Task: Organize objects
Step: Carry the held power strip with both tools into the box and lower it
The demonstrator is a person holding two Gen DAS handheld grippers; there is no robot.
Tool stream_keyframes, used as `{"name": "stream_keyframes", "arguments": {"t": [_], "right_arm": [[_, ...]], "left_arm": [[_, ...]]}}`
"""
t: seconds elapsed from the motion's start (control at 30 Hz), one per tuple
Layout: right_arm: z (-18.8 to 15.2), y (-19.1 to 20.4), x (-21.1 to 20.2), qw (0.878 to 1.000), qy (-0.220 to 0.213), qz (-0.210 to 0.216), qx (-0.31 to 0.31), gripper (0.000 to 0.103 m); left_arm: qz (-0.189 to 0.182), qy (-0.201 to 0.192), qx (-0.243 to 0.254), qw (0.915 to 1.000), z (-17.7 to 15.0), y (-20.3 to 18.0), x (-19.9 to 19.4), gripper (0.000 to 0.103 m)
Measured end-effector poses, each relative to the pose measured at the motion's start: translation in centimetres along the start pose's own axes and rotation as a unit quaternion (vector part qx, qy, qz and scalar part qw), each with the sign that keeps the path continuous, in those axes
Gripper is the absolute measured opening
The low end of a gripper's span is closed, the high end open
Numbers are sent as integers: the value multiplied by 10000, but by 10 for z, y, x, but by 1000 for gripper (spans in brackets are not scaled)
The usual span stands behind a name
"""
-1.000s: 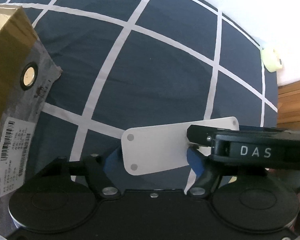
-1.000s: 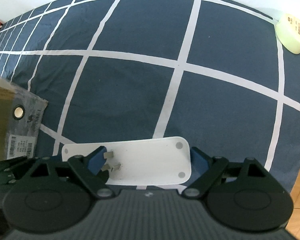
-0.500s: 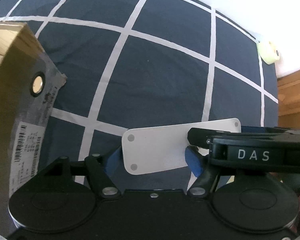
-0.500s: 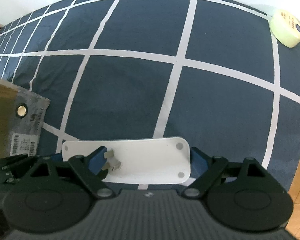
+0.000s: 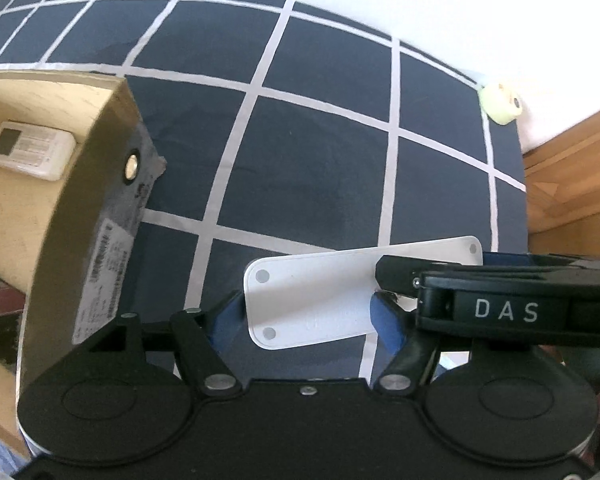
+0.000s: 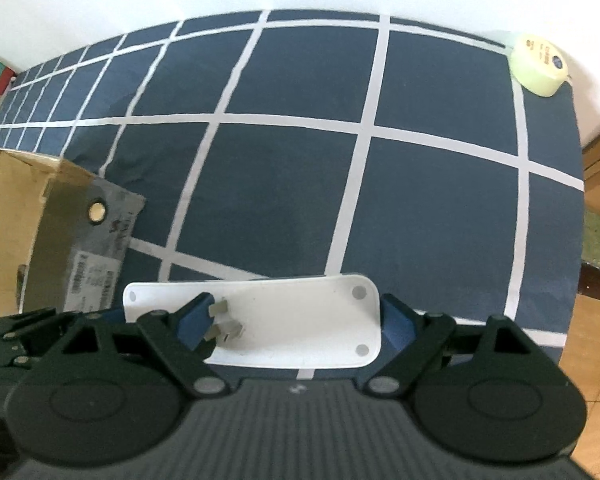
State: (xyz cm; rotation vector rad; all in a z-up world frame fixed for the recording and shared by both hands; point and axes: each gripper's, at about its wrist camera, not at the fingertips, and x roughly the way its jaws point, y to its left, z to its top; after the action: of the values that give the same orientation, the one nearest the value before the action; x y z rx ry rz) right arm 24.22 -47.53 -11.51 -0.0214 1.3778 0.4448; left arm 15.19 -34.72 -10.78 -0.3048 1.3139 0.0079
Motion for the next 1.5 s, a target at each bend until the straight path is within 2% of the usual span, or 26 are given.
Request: {"name": "stream_keyframes", "arguments": {"t": [0.4,0.7,0.97,1.5], "right_arm": [[-38,34,-48,9991,-425,32,-24,88],[-59,70,-65,9981,-590,125,-100,88],[-59,118,-70,9973,-729,81,14,88],[-47,228,-57,9919,-1037,58,735,88]], "left_arm": [[61,-382,124,9992,-33,10,-54,67],[126,-537,138,9984,-51,41,-84,67],[56,-577,348,9977,-41,84,-110,67],[72,-537,1145,9919,-1,184,-146,67]]}}
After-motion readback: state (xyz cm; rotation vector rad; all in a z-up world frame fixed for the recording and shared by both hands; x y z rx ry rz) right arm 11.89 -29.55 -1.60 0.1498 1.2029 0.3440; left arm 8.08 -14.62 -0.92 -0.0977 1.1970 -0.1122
